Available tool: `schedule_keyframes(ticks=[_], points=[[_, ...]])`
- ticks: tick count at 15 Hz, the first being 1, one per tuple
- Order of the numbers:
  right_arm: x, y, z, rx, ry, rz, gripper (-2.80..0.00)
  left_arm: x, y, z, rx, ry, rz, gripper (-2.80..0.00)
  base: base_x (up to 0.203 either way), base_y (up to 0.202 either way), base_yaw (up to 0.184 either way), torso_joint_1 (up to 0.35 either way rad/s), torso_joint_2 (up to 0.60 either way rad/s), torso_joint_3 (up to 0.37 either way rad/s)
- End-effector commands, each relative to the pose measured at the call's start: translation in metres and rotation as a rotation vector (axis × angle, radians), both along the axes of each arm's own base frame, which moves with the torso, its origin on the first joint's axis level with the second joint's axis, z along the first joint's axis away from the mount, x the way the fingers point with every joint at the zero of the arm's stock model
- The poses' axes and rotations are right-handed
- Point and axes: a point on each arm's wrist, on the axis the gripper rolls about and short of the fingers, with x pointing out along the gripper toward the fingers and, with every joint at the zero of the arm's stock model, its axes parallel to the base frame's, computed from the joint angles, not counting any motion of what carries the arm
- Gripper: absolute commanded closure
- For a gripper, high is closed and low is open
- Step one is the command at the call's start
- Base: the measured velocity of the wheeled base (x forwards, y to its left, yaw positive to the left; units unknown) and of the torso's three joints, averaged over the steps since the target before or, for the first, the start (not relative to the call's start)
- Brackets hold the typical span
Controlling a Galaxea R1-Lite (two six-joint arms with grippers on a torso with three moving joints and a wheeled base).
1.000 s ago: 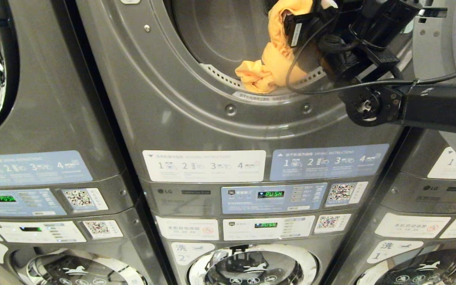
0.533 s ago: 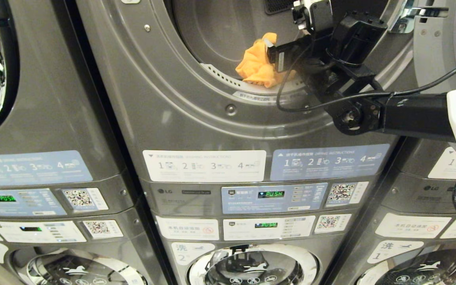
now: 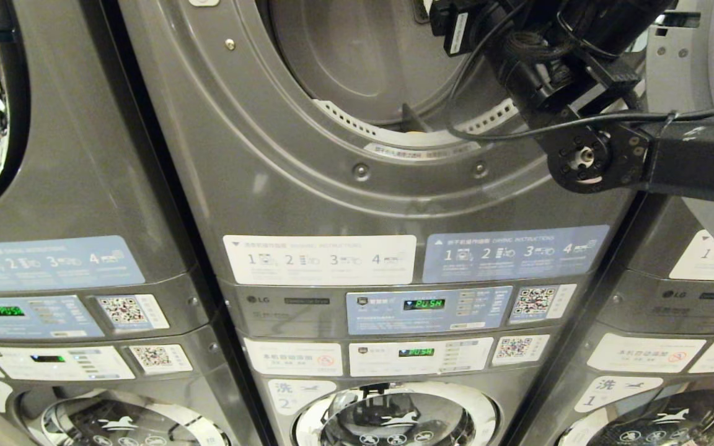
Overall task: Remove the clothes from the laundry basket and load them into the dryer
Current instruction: Put the clothes in the dryer, then close the dryer
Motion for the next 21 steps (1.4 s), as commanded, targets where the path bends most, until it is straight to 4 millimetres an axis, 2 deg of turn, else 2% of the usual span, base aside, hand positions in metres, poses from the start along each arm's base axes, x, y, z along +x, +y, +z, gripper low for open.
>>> schedule_keyframes(ticks=[1,2,6,9,11,13,18,21], points=[[-0.024,-0.001,0.019,0.020,-0.040,0.025,-2.80,0.000,0.000,0.000,0.000,-0.001,0.000,0.00,0.000,0.000,0.000,0.000,0.00,0.000],[-0.028,0.002,0.022,0.022,-0.050,0.035,0.00,0.000,0.000,0.000,0.000,-0.001,0.001,0.00,0.000,0.000,0.000,0.000,0.00,0.000],[-0.056,0.012,0.037,0.052,-0.081,0.095,0.00,0.000,0.000,0.000,0.000,-0.001,0.000,0.00,0.000,0.000,0.000,0.000,0.00,0.000],[-0.076,0.018,0.029,0.029,-0.022,0.135,0.00,0.000,0.000,0.000,0.000,-0.001,0.001,0.00,0.000,0.000,0.000,0.000,0.00,0.000],[-0.087,0.016,0.008,-0.019,0.066,0.141,0.00,0.000,0.000,0.000,0.000,-0.001,0.001,0.00,0.000,0.000,0.000,0.000,0.00,0.000],[-0.104,0.006,-0.020,-0.086,0.168,0.144,0.00,0.000,0.000,0.000,0.000,-0.001,0.000,0.00,0.000,0.000,0.000,0.000,0.00,0.000],[-0.168,-0.032,-0.097,-0.232,0.373,0.188,0.00,0.000,0.000,0.000,0.000,-0.001,0.000,0.00,0.000,0.000,0.000,0.000,0.00,0.000],[-0.206,-0.061,-0.115,-0.245,0.381,0.203,0.00,0.000,0.000,0.000,0.000,-0.001,0.000,0.00,0.000,0.000,0.000,0.000,0.00,0.000]])
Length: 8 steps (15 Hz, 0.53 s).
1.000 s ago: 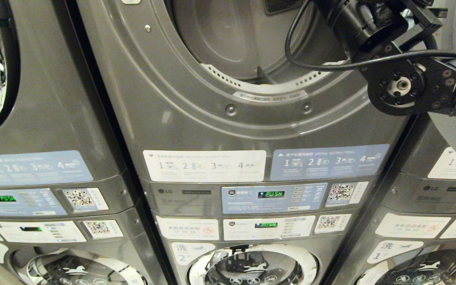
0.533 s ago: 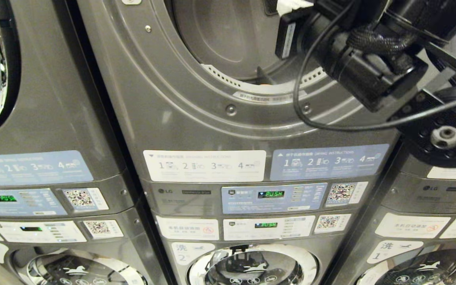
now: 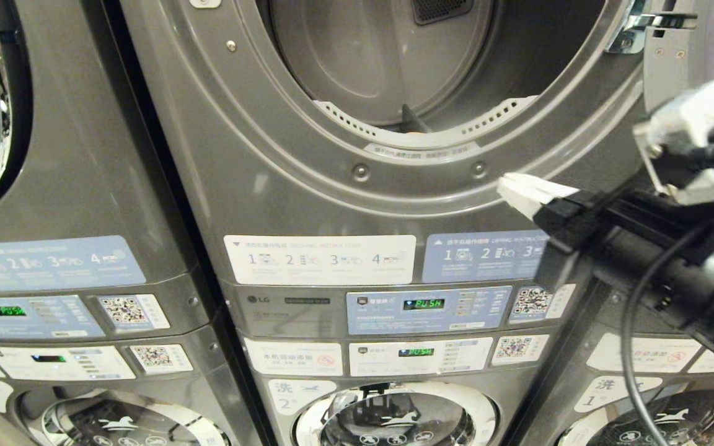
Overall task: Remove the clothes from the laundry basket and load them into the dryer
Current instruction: Close the dryer
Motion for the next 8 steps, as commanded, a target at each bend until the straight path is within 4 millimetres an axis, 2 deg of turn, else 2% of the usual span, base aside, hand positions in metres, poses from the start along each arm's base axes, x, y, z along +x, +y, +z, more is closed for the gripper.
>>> schedule_keyframes(ticks=[1,8], points=[[-0.025,-0.021,0.003,0.030,-0.035,0.002,0.00,0.000,0.000,0.000,0.000,0.000,0.001,0.00,0.000,0.000,0.000,0.000,0.00,0.000],[-0.046,-0.064,-0.003,0.045,-0.038,-0.174,0.00,0.000,0.000,0.000,0.003,0.000,0.000,0.00,0.000,0.000,0.000,0.000,0.00,0.000]])
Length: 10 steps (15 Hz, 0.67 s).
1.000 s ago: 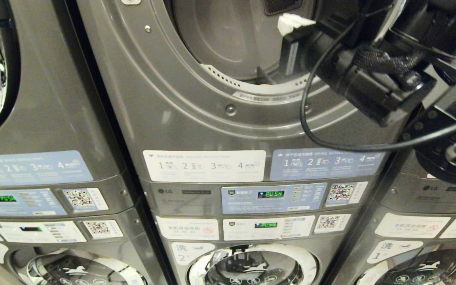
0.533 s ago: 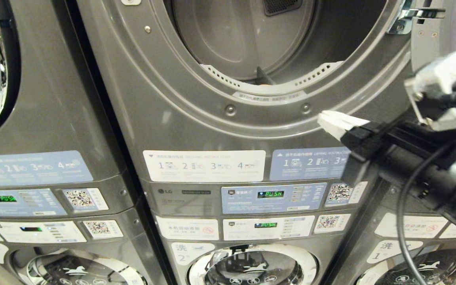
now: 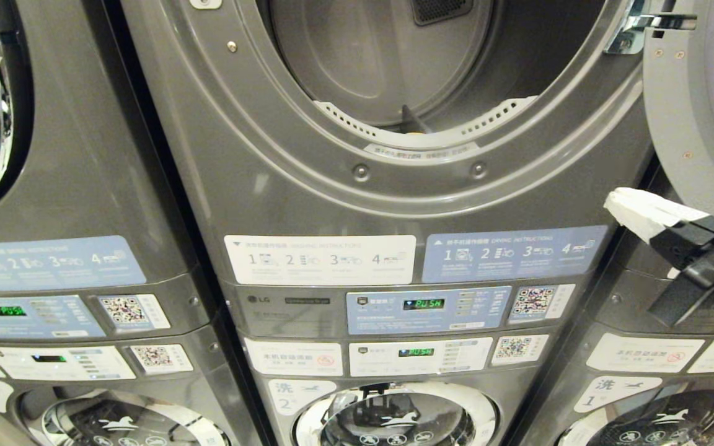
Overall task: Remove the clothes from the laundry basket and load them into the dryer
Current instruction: Close the dryer
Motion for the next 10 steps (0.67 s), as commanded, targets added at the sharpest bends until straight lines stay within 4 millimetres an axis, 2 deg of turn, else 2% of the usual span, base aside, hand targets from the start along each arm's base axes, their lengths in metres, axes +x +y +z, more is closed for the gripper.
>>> schedule_keyframes(ticks=[1,5,8,10], points=[[-0.011,-0.017,-0.002,0.012,-0.027,-0.048,0.00,0.000,0.000,0.000,0.001,-0.001,0.000,0.00,0.000,0.000,0.000,0.000,0.00,0.000],[-0.039,-0.050,-0.022,-0.041,-0.064,-0.178,0.00,0.000,0.000,0.000,0.001,0.000,0.000,0.00,0.000,0.000,0.000,0.000,0.00,0.000],[-0.061,-0.065,-0.058,-0.071,-0.025,-0.211,0.00,0.000,0.000,0.000,0.002,0.000,0.001,0.00,0.000,0.000,0.000,0.000,0.00,0.000],[-0.070,-0.067,-0.081,-0.087,0.015,-0.114,0.00,0.000,0.000,0.000,0.002,0.000,0.001,0.00,0.000,0.000,0.000,0.000,0.00,0.000]])
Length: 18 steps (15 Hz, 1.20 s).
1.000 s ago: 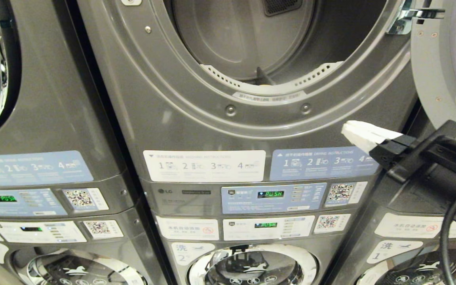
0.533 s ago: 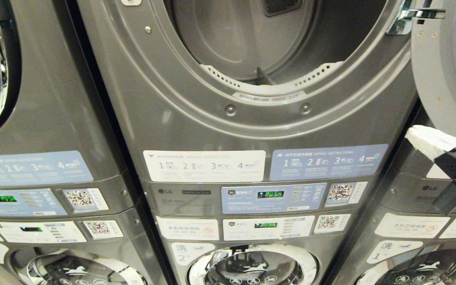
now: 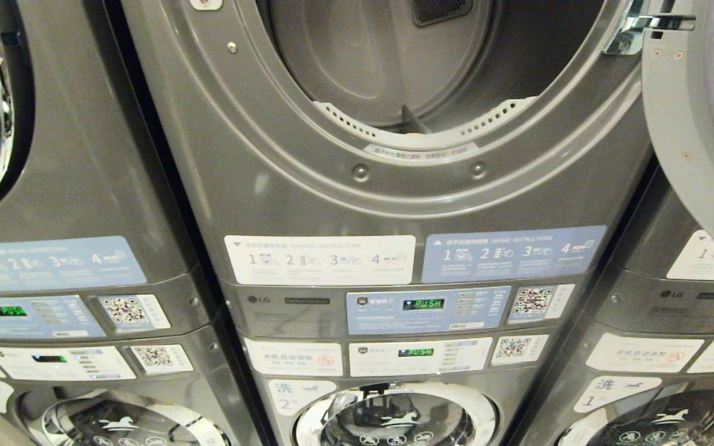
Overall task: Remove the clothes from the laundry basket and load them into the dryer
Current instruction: Close the dryer
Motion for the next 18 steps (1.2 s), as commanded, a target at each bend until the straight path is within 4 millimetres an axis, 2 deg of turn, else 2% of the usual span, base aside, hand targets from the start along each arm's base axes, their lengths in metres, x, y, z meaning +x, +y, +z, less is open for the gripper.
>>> schedule_keyframes(ticks=[1,4,8,9,11,14,16,18], points=[[-0.010,-0.003,-0.018,0.012,0.029,0.083,0.00,0.000,0.000,0.000,0.000,0.000,-0.001,0.00,0.000,0.000,0.000,0.000,0.00,0.000],[-0.021,-0.006,-0.051,0.060,0.274,0.182,0.00,0.000,0.000,0.000,-0.001,-0.002,0.002,0.00,0.000,0.000,0.000,0.000,0.00,0.000],[-0.061,-0.024,-0.093,0.020,0.570,0.243,0.00,0.000,0.000,0.000,-0.001,0.000,0.002,0.00,0.000,0.000,0.000,0.000,0.00,0.000],[-0.070,-0.028,-0.099,0.013,0.599,0.236,0.00,0.000,0.000,0.000,-0.001,0.000,0.004,0.00,0.000,0.000,0.000,0.000,0.00,0.000],[-0.073,-0.030,-0.098,0.029,0.599,0.173,0.00,0.000,0.000,0.000,0.021,0.004,0.003,0.00,0.000,0.000,0.000,0.000,0.00,0.000],[-0.071,-0.028,-0.097,0.104,0.640,-0.124,0.00,0.000,0.000,-0.001,0.034,0.005,0.002,0.00,0.000,0.000,0.000,0.000,0.00,0.000],[-0.078,-0.028,-0.098,0.150,0.550,-0.189,0.00,0.000,0.000,0.000,0.033,0.003,0.001,0.00,0.000,0.000,0.000,0.000,0.00,0.000],[-0.090,-0.028,-0.101,0.181,0.363,-0.180,0.00,0.000,0.000,0.000,0.027,0.003,0.002,0.00,0.000,0.000,0.000,0.000,0.00,0.000]])
